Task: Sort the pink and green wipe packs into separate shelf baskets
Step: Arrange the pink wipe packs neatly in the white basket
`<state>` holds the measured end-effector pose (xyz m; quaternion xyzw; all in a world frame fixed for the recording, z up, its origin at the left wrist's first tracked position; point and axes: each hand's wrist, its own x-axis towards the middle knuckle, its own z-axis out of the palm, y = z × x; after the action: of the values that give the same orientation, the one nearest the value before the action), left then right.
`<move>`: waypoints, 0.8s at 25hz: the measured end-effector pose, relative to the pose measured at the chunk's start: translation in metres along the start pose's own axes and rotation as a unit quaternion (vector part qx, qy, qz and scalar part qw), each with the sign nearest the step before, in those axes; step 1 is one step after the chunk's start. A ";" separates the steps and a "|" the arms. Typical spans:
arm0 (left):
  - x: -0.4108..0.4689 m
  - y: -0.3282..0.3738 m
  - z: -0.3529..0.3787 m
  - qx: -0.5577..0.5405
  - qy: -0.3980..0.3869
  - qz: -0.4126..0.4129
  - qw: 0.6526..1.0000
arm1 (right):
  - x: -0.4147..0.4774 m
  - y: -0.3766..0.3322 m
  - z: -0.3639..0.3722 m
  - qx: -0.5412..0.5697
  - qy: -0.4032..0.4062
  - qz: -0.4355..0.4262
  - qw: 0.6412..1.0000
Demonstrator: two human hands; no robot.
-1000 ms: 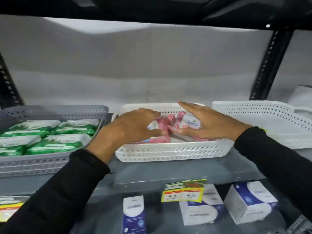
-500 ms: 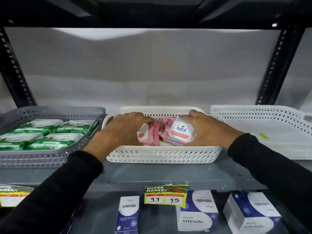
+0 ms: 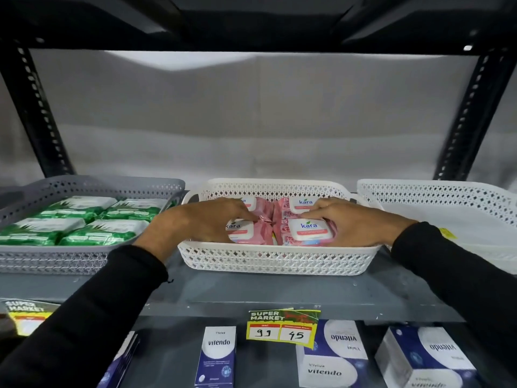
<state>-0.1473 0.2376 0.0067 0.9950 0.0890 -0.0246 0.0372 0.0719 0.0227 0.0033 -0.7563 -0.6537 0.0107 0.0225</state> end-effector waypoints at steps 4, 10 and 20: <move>-0.004 -0.009 0.002 0.013 0.028 -0.003 1.000 | -0.003 0.000 0.000 0.032 0.029 -0.013 0.999; 0.004 -0.014 0.007 0.033 0.068 0.018 0.997 | -0.002 0.001 0.004 0.038 0.047 -0.002 0.998; 0.002 -0.015 0.006 -0.012 0.073 0.034 0.997 | -0.001 0.001 0.001 0.055 0.049 -0.004 0.997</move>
<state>-0.1484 0.2520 -0.0003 0.9961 0.0581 0.0500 0.0430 0.0727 0.0213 0.0022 -0.7512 -0.6530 0.0090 0.0962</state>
